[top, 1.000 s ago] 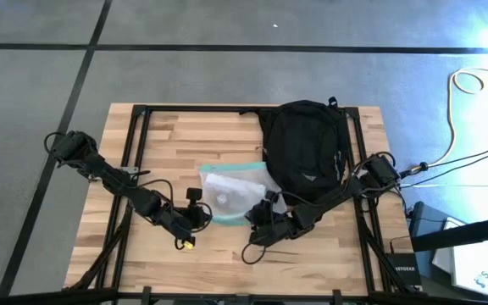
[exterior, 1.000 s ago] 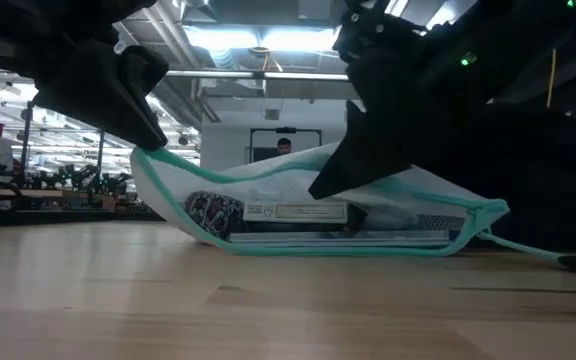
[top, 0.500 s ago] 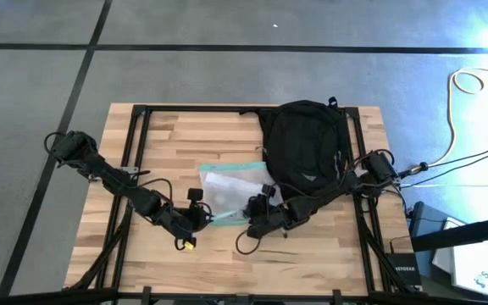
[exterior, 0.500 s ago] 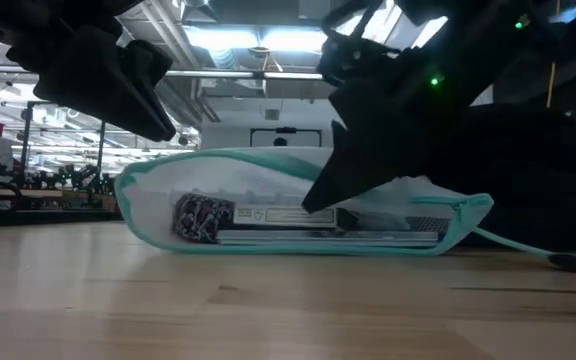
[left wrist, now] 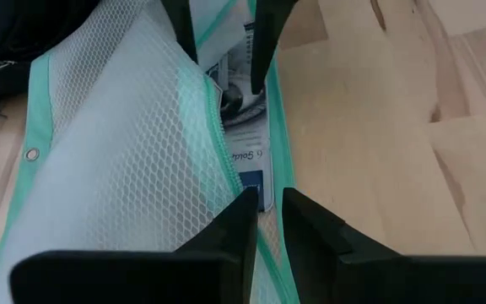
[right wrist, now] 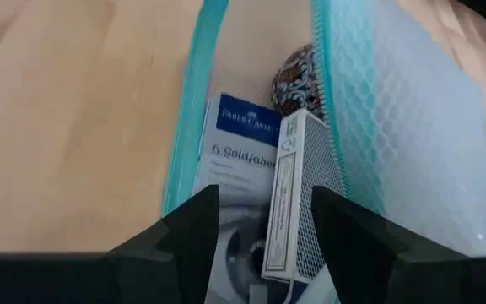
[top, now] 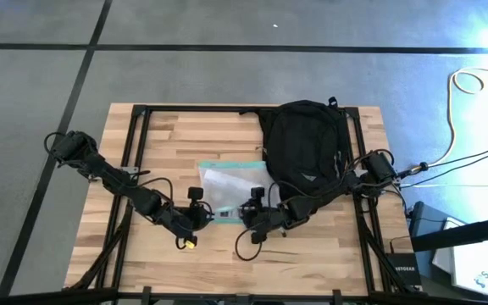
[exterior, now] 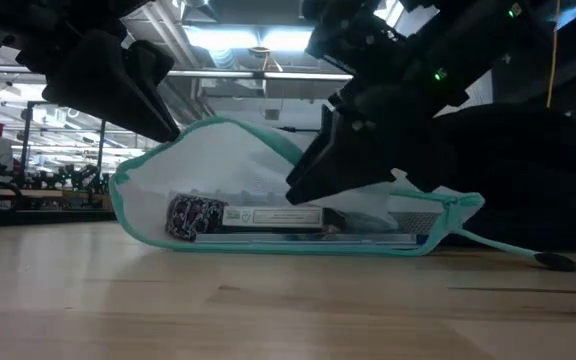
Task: Unpack backpack
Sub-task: Remove the white playing cards box from the transparent zipper bag
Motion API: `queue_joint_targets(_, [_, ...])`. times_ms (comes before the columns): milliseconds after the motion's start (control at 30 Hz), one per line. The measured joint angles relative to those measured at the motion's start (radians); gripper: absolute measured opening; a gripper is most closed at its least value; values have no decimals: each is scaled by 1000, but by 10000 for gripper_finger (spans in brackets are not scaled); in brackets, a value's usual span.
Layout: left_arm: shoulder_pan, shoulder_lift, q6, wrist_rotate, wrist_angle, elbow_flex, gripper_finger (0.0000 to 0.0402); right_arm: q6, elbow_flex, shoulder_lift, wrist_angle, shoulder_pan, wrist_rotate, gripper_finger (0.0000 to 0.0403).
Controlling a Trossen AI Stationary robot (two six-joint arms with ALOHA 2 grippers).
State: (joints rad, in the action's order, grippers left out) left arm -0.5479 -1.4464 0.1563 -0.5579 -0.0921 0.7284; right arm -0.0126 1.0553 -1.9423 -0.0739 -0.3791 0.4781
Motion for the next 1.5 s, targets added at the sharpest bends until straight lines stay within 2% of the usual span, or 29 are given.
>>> queue_joint_targets(300, [1,0,13,0,5,0,43,-85,0,-28,30,14,93,172])
queue_joint_targets(600, [1,0,12,-1,4,0,43,-203,0,-28,32,12,41,172])
queue_joint_targets(733, [1,0,13,-1,4,0,43,-203,0,-28,51,13,118,172])
queue_joint_targets(967, [1,0,12,-1,4,0,43,-221,28,-39,151,21,126,172])
queue_joint_targets(1300, [1,0,15,-4,4,0,43,-294,44,-45,161,20,281,172])
queue_joint_targets(1500, [1,0,13,-3,4,0,43,-308,44,-45,158,22,323,172])
